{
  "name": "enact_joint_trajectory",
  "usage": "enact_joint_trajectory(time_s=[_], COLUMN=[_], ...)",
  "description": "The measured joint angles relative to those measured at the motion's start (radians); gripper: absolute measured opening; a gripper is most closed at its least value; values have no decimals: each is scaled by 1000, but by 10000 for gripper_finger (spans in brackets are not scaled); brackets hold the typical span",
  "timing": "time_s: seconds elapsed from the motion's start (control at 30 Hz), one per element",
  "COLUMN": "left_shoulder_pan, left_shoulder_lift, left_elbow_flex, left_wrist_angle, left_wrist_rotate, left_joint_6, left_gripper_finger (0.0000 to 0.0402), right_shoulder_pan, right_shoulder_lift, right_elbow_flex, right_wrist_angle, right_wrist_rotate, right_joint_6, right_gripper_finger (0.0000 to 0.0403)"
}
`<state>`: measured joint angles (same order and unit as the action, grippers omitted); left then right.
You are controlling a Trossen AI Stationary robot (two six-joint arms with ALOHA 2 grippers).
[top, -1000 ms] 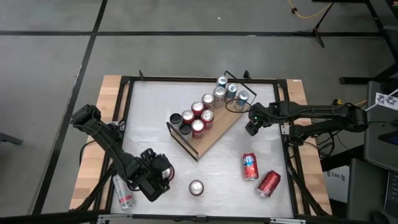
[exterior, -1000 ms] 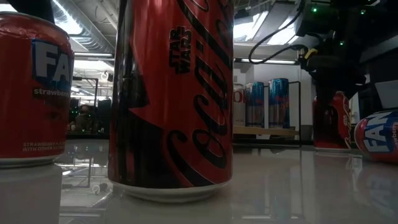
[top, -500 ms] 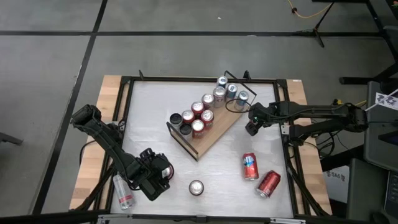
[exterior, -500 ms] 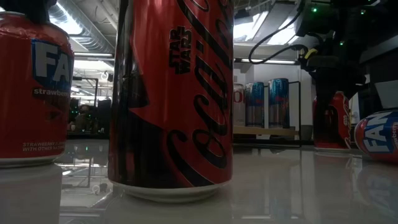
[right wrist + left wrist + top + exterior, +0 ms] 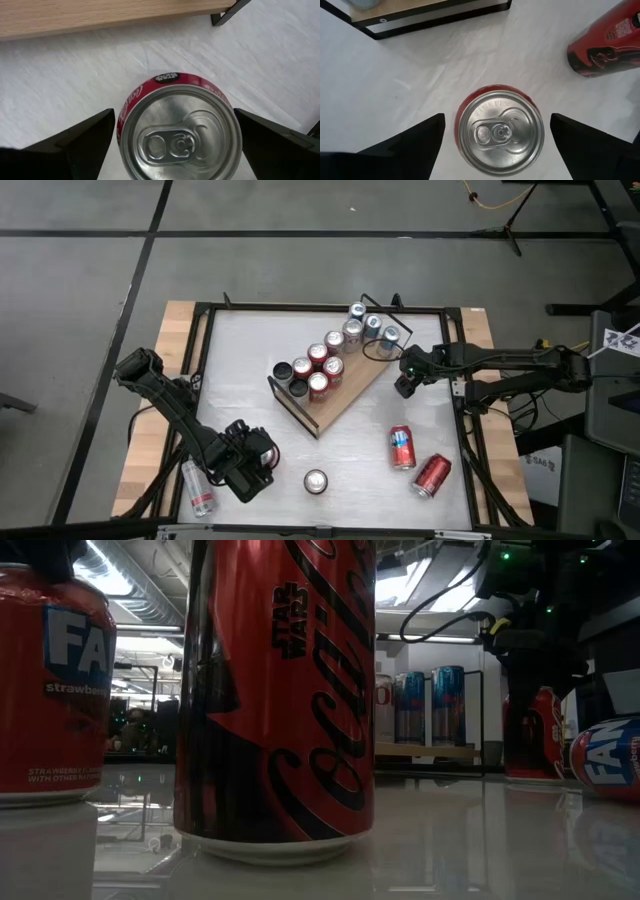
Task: Place canned beverage on shelf
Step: Put the orange soda can on the shelf aligned with the other orange soda cans
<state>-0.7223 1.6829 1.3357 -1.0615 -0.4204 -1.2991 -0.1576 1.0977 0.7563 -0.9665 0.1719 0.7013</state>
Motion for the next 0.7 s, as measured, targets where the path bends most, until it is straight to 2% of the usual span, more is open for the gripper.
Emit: enact_joint_trajectory(time_s=[0.33, 0.53, 0.7], left_shoulder_pan=[0, 1, 12], left_shoulder_lift=[0, 1, 1], left_elbow_flex=[-3, -78, -87], left_wrist_angle=[7, 112, 112], left_wrist_rotate=[-8, 1, -4], left_joint_6=[-2, -8, -7], left_gripper_finger=[354, 353, 335], right_shoulder_pan=[0, 0, 0], right_shoulder_lift=[0, 0, 0], right_elbow_flex=[0, 0, 0], right_wrist_angle=[0, 0, 0], right_wrist_rotate=[0, 0, 0], right_joint_6=[0, 0, 0], right_gripper_finger=[390, 390, 390])
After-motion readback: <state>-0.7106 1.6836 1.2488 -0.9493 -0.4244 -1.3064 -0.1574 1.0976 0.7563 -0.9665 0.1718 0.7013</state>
